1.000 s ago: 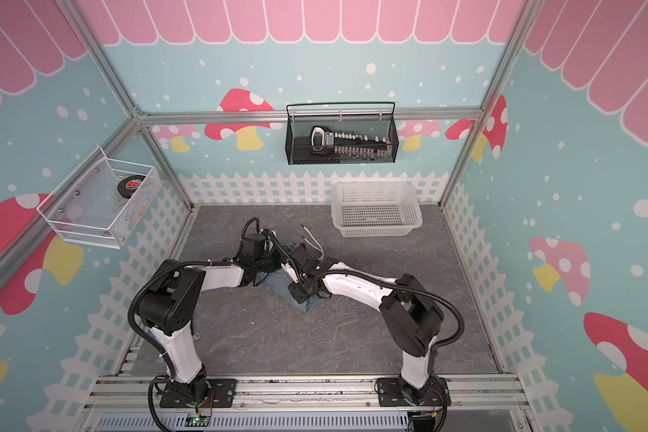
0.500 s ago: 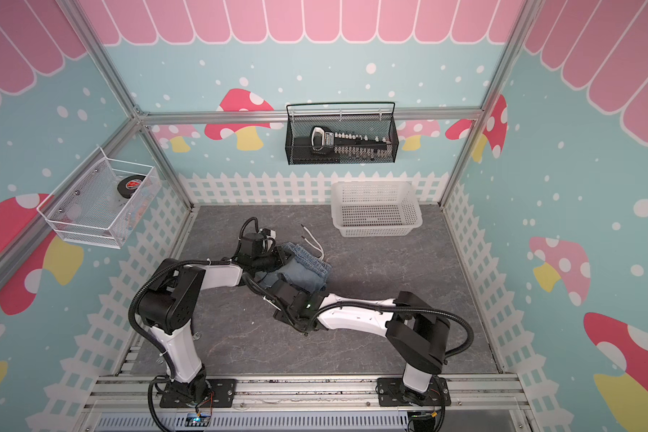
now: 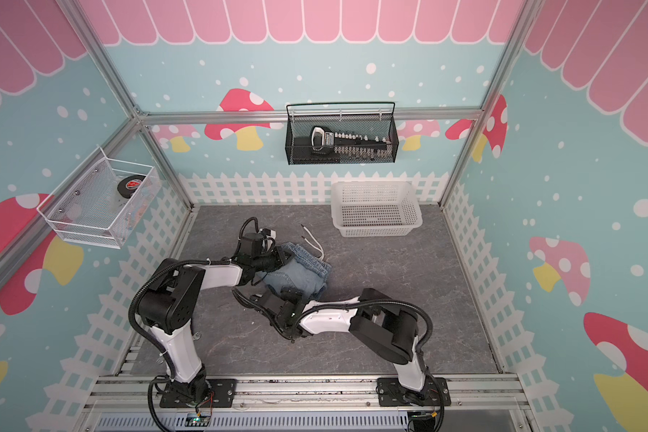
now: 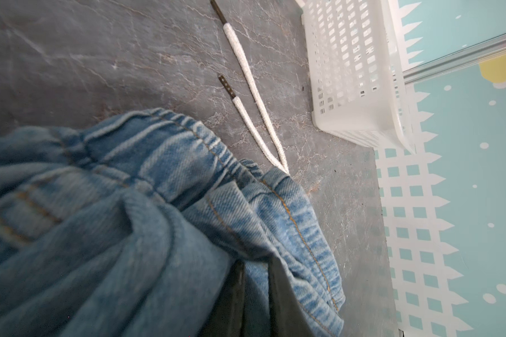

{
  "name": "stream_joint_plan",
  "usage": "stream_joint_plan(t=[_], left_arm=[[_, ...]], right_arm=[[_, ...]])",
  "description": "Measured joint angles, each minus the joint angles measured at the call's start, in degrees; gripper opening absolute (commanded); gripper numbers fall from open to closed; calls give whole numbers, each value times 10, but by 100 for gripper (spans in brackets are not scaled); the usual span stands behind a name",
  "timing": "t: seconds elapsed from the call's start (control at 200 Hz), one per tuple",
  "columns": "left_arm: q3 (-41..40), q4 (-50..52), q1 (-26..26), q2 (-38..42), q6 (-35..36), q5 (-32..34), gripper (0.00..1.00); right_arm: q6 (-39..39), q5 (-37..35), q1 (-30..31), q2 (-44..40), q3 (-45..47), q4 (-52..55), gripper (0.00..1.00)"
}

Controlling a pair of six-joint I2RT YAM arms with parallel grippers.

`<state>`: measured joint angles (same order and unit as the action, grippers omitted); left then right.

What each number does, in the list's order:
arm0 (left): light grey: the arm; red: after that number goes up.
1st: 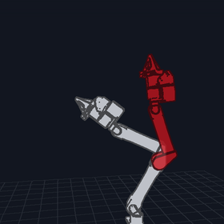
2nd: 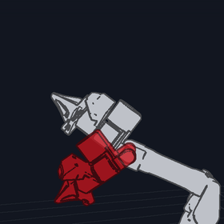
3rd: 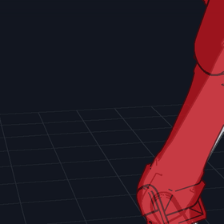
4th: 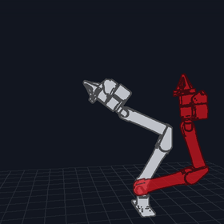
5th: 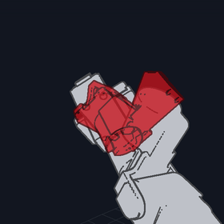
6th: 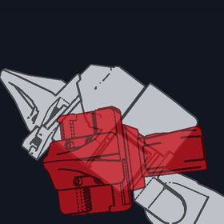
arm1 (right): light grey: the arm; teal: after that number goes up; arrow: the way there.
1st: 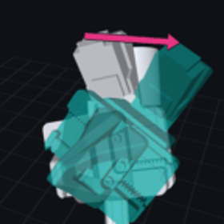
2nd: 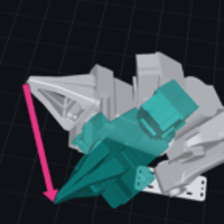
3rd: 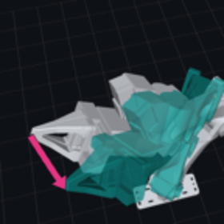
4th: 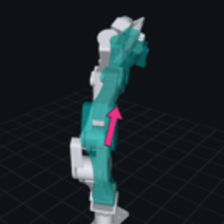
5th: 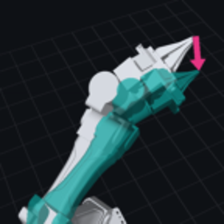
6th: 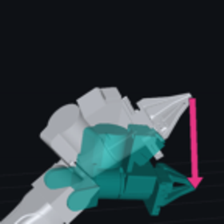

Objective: Roll up the long pants
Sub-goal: Roll the long pant at the center of the board.

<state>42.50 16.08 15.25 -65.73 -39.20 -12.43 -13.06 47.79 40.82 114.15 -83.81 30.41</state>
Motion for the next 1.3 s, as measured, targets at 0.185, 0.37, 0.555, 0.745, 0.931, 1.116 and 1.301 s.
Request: stream_joint_plan(t=[0.185, 0.37, 0.555, 0.745, 0.931, 1.116, 1.301], left_arm=[[-9, -48, 3, -48, -11, -3, 19], [-3, -121, 12, -137, -17, -15, 19], [42, -180, 15, -240, -18, -29, 17], [64, -223, 16, -311, -18, -40, 17], [64, -237, 16, -318, -19, -40, 17], [68, -196, 19, -289, -10, -40, 19], [66, -157, 30, -243, -9, -40, 19]], right_arm=[[-47, 69, -46, 49, 1, -32, 0], [-79, 133, -65, 96, -9, -43, 0], [-98, 165, -76, 121, -24, -39, 4], [-103, 163, -85, 131, -37, -28, 6], [-111, 164, -89, 143, -49, -15, 6], [-116, 175, -92, 151, -52, -13, 6], [-119, 177, -94, 155, -55, -10, 7]])
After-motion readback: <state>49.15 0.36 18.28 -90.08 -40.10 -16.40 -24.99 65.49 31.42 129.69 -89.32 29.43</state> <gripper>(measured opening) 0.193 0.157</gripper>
